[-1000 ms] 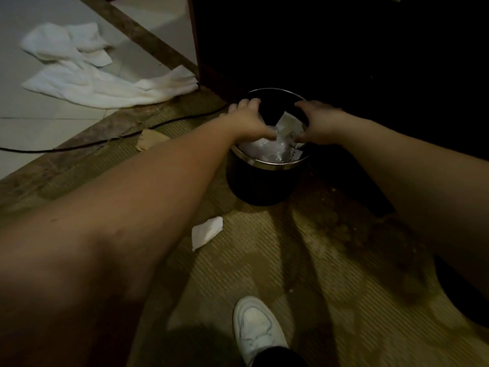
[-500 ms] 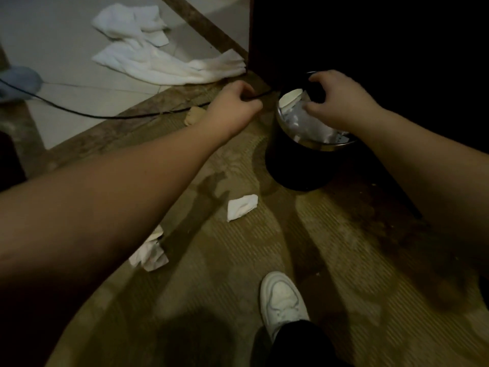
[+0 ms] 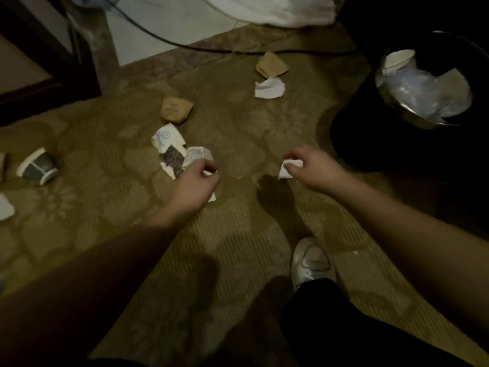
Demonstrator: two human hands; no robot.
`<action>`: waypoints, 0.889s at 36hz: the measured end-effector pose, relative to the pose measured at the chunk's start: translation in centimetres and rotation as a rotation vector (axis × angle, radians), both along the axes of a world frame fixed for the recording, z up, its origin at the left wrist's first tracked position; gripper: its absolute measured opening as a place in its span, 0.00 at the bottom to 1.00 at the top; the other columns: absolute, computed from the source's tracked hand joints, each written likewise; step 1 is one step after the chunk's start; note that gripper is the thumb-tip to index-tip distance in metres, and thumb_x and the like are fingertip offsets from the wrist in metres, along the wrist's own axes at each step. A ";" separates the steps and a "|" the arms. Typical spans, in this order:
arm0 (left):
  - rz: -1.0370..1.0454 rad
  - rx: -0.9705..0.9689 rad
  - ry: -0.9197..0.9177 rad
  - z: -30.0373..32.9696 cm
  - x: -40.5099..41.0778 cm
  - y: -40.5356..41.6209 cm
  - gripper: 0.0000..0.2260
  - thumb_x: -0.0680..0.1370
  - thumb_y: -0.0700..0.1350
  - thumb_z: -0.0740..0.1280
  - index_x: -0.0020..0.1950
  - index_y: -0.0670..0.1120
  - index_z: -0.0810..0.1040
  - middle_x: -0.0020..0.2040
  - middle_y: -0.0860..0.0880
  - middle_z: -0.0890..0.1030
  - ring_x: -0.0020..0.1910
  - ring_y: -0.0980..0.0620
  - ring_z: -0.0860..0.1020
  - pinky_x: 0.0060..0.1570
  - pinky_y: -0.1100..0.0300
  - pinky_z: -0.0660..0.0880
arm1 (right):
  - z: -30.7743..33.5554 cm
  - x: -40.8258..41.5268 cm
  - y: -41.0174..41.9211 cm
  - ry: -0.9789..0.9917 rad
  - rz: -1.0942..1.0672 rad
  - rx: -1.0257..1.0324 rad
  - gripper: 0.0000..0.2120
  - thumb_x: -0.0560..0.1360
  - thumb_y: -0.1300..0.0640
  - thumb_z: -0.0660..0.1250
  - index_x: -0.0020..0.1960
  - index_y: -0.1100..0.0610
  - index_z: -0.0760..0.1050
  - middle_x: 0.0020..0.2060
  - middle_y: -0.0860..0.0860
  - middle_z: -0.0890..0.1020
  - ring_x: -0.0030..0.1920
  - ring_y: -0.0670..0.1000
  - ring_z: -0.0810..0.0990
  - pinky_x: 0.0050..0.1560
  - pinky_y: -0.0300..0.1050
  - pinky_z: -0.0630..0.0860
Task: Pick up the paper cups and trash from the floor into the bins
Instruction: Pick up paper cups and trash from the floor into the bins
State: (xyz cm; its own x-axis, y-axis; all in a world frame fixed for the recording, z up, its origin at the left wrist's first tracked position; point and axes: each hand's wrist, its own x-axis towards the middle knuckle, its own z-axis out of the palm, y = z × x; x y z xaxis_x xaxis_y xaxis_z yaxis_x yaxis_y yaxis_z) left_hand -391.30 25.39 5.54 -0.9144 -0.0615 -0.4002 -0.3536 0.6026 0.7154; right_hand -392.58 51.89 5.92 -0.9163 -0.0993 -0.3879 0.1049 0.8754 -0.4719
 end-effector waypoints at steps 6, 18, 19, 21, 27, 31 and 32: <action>0.132 -0.026 -0.195 -4.9 5.0 -3.3 0.07 0.79 0.46 0.67 0.56 0.47 0.78 0.47 0.50 0.79 0.41 0.53 0.76 0.36 0.59 0.69 | -6.7 1.7 -0.3 -0.122 -0.015 -0.001 0.14 0.79 0.54 0.66 0.63 0.55 0.79 0.62 0.52 0.77 0.58 0.51 0.77 0.56 0.46 0.74; 0.290 -0.157 -0.171 -11.2 1.9 -3.8 0.35 0.75 0.52 0.73 0.76 0.41 0.62 0.72 0.41 0.65 0.71 0.41 0.66 0.70 0.45 0.65 | -11.8 -2.7 2.2 -0.239 -0.148 0.128 0.31 0.78 0.42 0.64 0.77 0.50 0.62 0.76 0.54 0.63 0.72 0.60 0.66 0.68 0.58 0.68; 0.334 -0.137 -0.167 -11.6 1.3 -3.8 0.37 0.74 0.53 0.74 0.76 0.41 0.61 0.73 0.41 0.65 0.72 0.41 0.65 0.71 0.45 0.65 | -12.0 -2.9 2.3 -0.269 -0.117 0.152 0.34 0.75 0.37 0.63 0.77 0.49 0.63 0.76 0.53 0.62 0.72 0.60 0.65 0.68 0.58 0.67; 0.376 -0.111 -0.155 -12.5 0.2 -3.9 0.41 0.72 0.54 0.76 0.77 0.42 0.60 0.73 0.41 0.66 0.72 0.41 0.65 0.72 0.45 0.64 | -12.6 -3.0 2.4 -0.281 -0.095 0.174 0.35 0.73 0.35 0.65 0.76 0.47 0.64 0.76 0.53 0.62 0.72 0.61 0.64 0.69 0.59 0.67; 0.306 -0.174 -0.104 -15.0 -1.1 -4.2 0.45 0.69 0.57 0.77 0.78 0.44 0.58 0.75 0.42 0.64 0.73 0.40 0.63 0.71 0.42 0.64 | -12.9 -3.9 1.9 -0.278 -0.124 0.185 0.33 0.75 0.46 0.71 0.76 0.50 0.64 0.73 0.55 0.66 0.68 0.61 0.69 0.61 0.60 0.75; 0.162 -0.324 -0.084 -15.3 -0.9 -4.0 0.32 0.75 0.53 0.72 0.74 0.41 0.66 0.72 0.40 0.68 0.70 0.39 0.66 0.69 0.45 0.66 | -13.2 -3.9 1.9 -0.286 -0.129 0.101 0.29 0.74 0.45 0.72 0.71 0.52 0.69 0.65 0.55 0.74 0.60 0.58 0.76 0.57 0.60 0.78; 0.129 -0.345 -0.075 -15.4 -0.7 -4.0 0.27 0.77 0.52 0.70 0.71 0.41 0.69 0.70 0.39 0.71 0.68 0.39 0.68 0.68 0.47 0.67 | -13.3 -3.9 1.8 -0.294 -0.114 0.095 0.27 0.75 0.45 0.71 0.70 0.53 0.71 0.63 0.56 0.75 0.59 0.58 0.77 0.57 0.59 0.78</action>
